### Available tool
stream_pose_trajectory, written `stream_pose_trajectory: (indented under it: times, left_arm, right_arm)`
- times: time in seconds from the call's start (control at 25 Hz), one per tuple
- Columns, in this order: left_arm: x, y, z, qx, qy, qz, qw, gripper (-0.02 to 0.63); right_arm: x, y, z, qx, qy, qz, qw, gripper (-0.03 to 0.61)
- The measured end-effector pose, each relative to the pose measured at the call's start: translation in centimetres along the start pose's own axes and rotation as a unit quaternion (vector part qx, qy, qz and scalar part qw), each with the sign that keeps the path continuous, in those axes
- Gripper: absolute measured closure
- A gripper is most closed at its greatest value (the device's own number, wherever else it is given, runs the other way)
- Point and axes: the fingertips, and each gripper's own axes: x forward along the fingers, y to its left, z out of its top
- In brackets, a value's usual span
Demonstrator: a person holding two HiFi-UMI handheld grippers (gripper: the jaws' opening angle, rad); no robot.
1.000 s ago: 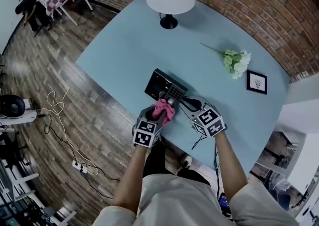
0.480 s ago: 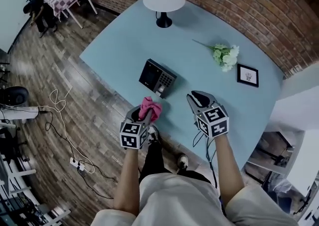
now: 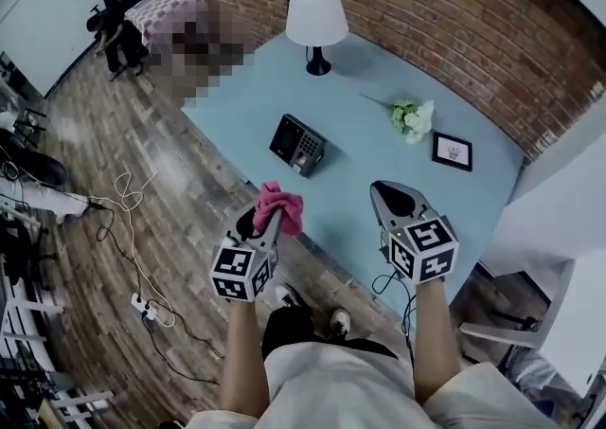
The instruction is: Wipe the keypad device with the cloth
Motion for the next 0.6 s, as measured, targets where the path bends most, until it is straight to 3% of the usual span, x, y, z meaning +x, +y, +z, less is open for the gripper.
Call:
stream_pose_trajectory:
  times: [0.2, 0.6]
  left_arm:
    - [-5.1, -1.8, 3.6, 0.014, -0.038, 0.018, 0.9990, 0.443]
    - [-16.7, -5.4, 7.3, 0.051, -0.077, 0.016, 0.9956, 0.443]
  right_arm:
    - [-4.4, 2.3, 3.1, -0.047, -0.031, 0.003, 0.998, 0.546]
    - [-13.6, 10.7, 5.7, -0.061, -0.060, -0.010, 0.996, 0.558]
